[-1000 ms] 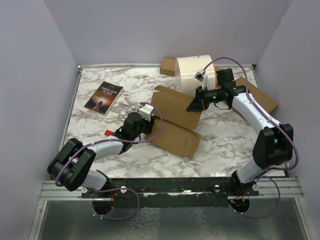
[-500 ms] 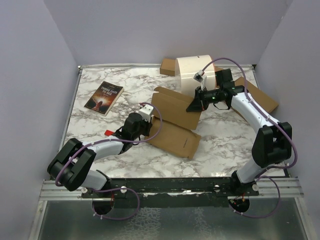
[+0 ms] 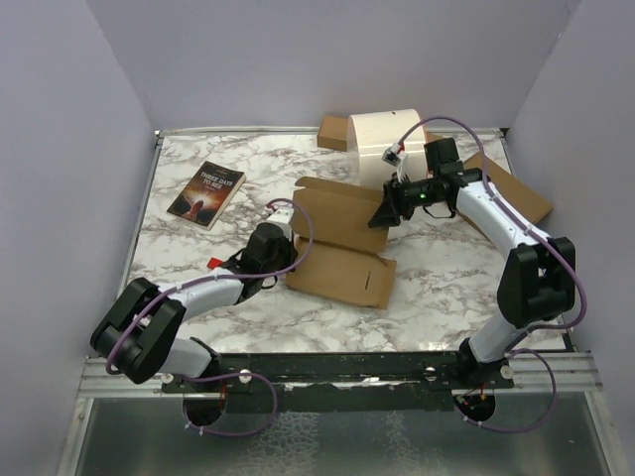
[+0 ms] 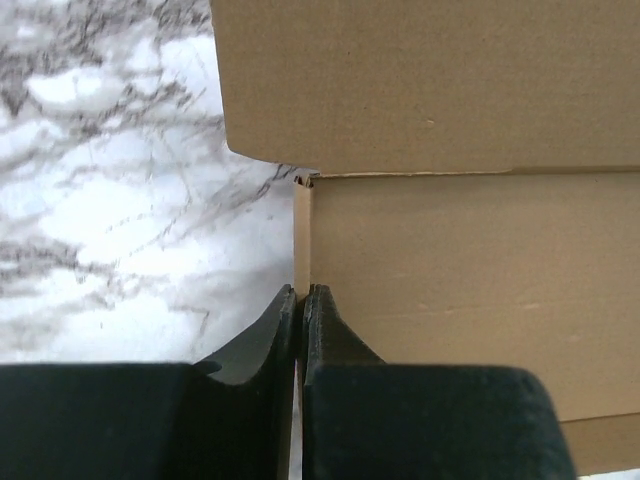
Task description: Fold the paper box
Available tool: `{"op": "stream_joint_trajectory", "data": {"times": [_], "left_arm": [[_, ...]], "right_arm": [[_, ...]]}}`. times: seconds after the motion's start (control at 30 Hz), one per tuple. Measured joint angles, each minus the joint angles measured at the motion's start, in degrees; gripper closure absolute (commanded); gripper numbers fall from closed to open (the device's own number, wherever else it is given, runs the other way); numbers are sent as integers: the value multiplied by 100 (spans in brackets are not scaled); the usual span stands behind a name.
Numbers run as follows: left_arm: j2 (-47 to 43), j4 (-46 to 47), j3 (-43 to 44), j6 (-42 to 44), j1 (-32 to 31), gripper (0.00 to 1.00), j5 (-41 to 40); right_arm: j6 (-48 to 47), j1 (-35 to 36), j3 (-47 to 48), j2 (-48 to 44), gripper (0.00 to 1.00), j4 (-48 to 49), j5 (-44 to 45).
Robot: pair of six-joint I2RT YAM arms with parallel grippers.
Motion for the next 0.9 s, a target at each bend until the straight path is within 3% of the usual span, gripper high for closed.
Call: {"op": "stream_joint_trajectory", "data": {"times": [0.1, 0.2, 0.43, 0.53, 0.7, 0.9], "left_arm": [[-203, -422, -22, -459, -4, 100, -166], [-450, -802, -83, -876, -26, 100, -273], [-743, -1534, -254, -1768, -68, 98, -354], [-745, -1652, -341, -2114, -66, 85, -348], [-745, -1777, -372, -2437, -116, 68, -341], [-802, -1967, -372, -2579, -164, 61, -350]], "right_arm": [[-76, -7, -7, -33, 21, -4, 61], [-168, -42, -118, -181, 12, 26, 149], [-337, -437, -955, -1073, 10, 343, 168], [-348, -584, -1443, -1434, 5, 632, 136], [42, -660, -2470, -1764, 5, 1368, 66], [918, -682, -3335, -1685, 9, 1974, 140]]}}
